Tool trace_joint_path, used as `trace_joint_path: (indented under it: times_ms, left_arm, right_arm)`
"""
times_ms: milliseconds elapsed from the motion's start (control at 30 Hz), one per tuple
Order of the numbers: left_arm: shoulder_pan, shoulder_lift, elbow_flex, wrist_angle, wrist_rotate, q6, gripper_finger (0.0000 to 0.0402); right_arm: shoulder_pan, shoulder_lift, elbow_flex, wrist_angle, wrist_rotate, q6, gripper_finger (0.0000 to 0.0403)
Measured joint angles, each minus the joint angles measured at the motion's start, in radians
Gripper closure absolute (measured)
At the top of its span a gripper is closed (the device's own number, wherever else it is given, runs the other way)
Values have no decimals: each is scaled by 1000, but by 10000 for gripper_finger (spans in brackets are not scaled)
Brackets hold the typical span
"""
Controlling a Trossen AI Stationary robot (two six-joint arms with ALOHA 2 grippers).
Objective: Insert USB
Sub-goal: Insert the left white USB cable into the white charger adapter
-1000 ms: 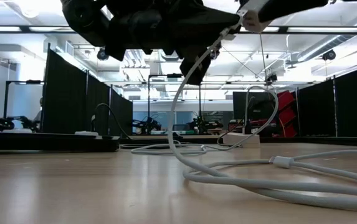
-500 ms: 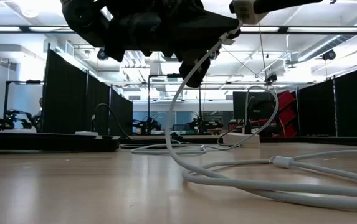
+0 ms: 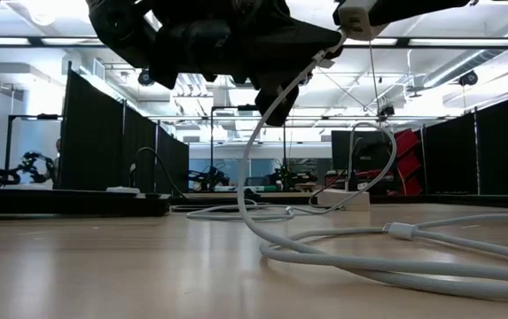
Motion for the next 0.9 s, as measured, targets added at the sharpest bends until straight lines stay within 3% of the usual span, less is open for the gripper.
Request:
trace_joint_path:
  times_ms: [900]
  left_arm:
    - [-5,0,0,44,36,6,384]
  right_arm:
    - [-1,-3,-1,15,69,-52,262]
